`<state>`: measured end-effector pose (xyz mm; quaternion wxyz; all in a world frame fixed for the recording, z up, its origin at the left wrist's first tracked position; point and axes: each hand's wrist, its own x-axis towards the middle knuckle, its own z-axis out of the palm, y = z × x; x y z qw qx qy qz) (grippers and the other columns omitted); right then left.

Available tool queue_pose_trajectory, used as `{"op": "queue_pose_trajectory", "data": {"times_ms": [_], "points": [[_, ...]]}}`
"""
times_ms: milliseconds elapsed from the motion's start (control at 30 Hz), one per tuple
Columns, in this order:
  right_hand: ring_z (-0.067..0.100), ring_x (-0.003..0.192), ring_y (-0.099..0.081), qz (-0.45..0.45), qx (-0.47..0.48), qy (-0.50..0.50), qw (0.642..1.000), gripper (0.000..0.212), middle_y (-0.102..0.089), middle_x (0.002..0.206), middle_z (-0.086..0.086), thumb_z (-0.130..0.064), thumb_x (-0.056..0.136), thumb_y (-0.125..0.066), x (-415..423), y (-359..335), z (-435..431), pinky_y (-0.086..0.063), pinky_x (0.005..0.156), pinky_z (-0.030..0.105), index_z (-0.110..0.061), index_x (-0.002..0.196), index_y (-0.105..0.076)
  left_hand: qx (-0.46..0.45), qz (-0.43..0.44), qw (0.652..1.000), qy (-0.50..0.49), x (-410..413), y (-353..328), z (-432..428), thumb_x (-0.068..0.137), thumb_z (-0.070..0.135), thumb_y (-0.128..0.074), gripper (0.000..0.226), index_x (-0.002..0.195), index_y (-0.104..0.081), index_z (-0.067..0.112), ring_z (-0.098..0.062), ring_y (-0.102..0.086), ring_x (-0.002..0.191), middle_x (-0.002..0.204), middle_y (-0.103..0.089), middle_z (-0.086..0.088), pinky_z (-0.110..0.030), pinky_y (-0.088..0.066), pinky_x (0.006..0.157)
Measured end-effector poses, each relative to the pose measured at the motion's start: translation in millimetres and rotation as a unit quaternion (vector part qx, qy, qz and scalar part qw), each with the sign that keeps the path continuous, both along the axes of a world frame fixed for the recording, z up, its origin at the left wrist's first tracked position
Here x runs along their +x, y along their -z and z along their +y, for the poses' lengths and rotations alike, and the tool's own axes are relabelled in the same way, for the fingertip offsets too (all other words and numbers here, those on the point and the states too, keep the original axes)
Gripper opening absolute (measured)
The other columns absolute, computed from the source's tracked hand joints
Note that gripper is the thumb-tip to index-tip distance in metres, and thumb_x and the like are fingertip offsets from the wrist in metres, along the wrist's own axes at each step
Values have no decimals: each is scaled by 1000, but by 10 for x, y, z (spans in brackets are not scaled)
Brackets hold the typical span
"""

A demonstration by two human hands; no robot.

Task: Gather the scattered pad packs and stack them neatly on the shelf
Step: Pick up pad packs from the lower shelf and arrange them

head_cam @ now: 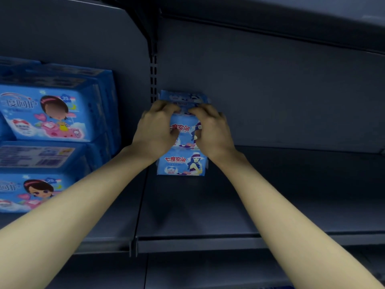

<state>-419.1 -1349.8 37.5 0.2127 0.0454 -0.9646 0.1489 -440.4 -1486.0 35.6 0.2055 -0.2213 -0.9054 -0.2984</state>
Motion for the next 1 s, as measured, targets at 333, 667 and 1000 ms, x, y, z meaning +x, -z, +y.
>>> {"op": "queue_pose_trajectory", "data": {"times_ms": [333, 667, 1000], "points": [[36, 117, -45, 9, -8, 0, 1000, 53, -44, 139, 7, 4, 83, -52, -3, 28, 0, -32, 98, 30, -13, 133, -50, -16, -3, 1000, 14, 9, -22, -13, 81, 3, -62, 43, 123, -54, 5, -32, -52, 110, 127, -48, -16, -38, -39, 99], [35, 127, -37, 13, -62, 52, 997, 55, -29, 147, 9, -5, 87, -54, 184, -33, 134, -32, 102, 32, -17, 139, -40, -144, 19, 989, -17, 126, -245, 31, 88, 21, -59, 57, 140, -36, 13, -33, -29, 128, 139, -39, -11, -40, -39, 95], [31, 128, -37, -62, -43, 190, 979, 48, -42, 141, 5, -21, 91, -54, 813, 202, 735, -36, 96, 29, -17, 138, -43, -148, 58, 969, 188, 552, -184, 826, 89, 22, -53, 47, 135, -42, 18, -25, -37, 126, 136, -41, -2, -38, -42, 91]]}}
